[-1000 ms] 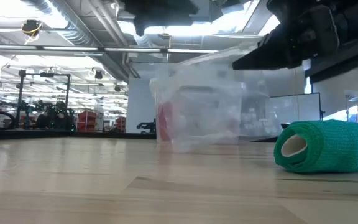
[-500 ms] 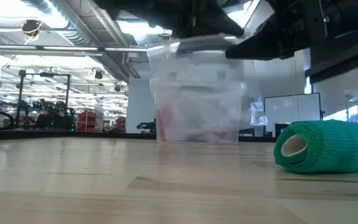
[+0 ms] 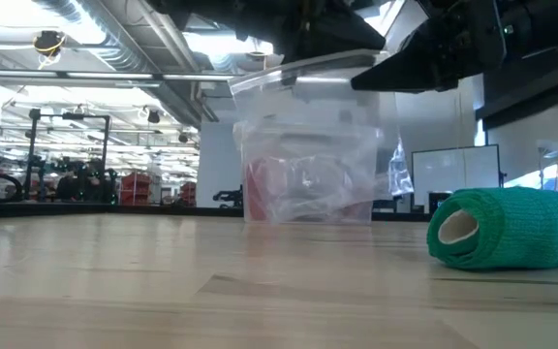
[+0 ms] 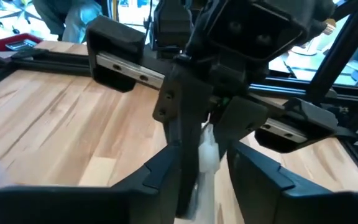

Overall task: Roll bandage
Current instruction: Open the transparent zip lock bag

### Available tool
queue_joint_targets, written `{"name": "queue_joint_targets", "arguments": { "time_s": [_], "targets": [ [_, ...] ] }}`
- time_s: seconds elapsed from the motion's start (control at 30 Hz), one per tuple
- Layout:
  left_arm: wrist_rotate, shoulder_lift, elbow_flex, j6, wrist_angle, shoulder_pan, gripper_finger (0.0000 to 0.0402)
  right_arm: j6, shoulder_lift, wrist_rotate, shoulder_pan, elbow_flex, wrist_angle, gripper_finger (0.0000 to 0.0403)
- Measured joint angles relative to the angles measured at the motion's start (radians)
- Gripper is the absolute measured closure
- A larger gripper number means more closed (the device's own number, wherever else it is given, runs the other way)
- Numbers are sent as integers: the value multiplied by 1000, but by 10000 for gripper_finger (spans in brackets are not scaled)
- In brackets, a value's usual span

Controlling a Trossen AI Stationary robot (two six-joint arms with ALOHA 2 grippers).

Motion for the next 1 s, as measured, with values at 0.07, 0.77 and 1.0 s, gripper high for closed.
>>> {"name": "queue_joint_targets", "arguments": {
  "time_s": [0.07, 0.77, 1.0],
  "targets": [
    [0, 0, 0, 1, -1, 0, 293, 0, 0, 0, 0, 0, 1, 401],
    [-80, -2, 1, 27, -90, -44, 366, 26, -11, -1, 1, -2, -7, 401],
    [-131, -9, 2, 54, -164, -63, 379, 36, -11, -40, 1, -2, -3, 401]
  ]
}}
